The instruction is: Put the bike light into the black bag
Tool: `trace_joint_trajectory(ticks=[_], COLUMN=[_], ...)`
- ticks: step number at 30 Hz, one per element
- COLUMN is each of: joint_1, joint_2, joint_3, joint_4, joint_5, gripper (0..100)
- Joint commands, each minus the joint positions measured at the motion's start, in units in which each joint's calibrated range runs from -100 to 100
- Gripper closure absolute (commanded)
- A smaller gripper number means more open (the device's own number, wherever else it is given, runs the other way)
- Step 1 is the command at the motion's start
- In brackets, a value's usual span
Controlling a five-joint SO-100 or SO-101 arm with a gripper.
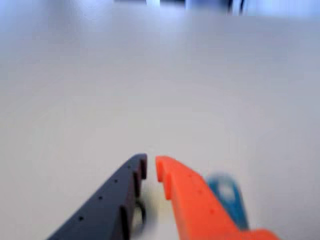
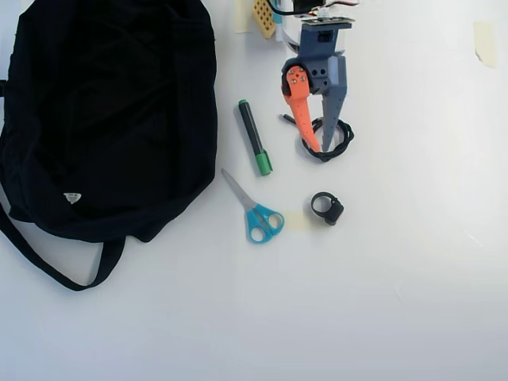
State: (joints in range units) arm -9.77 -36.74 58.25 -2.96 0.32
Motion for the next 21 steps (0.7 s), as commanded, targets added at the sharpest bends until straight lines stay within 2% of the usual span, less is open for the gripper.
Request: trace_joint_trajectory(ticks=[1, 13, 16, 21], joint_1=[-0.62, -0.18, -0.18, -0.25], joint_2=[12.17, 42.38, 46.28, 46.94], joint_3=[-18.27, -70.02, -76.4, -76.58], joint_4=[-2.21, 22.26, 25.87, 27.08], joint_5=[0.15, 0.15, 0.15, 0.52], gripper=[98, 98, 98, 98])
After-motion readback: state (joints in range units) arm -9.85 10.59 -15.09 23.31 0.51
